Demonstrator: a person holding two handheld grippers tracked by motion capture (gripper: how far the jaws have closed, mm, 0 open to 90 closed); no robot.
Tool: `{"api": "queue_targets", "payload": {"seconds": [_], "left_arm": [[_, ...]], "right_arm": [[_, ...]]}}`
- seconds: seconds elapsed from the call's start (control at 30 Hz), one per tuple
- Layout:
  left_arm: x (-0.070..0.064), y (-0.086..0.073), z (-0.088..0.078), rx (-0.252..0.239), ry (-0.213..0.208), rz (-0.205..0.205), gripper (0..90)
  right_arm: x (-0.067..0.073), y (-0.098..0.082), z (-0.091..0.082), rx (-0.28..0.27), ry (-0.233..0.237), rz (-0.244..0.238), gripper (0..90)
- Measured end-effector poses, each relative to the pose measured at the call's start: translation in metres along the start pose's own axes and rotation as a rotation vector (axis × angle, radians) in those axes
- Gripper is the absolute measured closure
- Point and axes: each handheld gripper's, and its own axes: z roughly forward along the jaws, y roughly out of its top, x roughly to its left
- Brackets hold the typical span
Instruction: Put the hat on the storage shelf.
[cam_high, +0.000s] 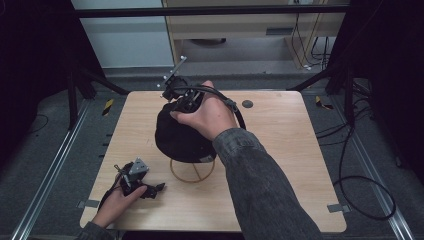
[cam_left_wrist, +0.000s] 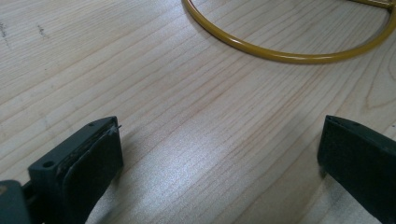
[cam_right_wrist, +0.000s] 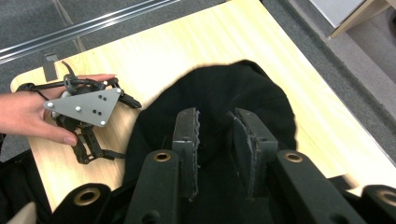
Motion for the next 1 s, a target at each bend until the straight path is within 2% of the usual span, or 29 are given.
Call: {"api": "queue_targets", "payload": {"seconds": [0.37,0.67,0.83,0.93,1.0], "left_arm": [[0.0,0.0,0.0,0.0,0.0,0.0,0.0],[0.0,0.0,0.0,0.001,-0.003,0.0,0.0],[0.0,0.0,0.0,-0.003,0.001,-0.001,0.0],[0.0,0.0,0.0,-0.003,0.001,-0.001,0.0],[0.0,0.0,0.0,-0.003,0.002,-0.001,0.0]], "right_arm": [[0.0,-0.002,-0.003,-0.02,0.005,0.009,69.4],[0.005,-0.013,-0.008,-0.058,0.001,0.015,64.5],[0.011,-0.021,-0.009,-0.054,-0.017,0.002,56.6],[0.011,-0.024,-0.011,-0.061,-0.024,0.012,52.3],[0.011,-0.028,-0.014,-0.066,-0.039,0.027,45.2]]}}
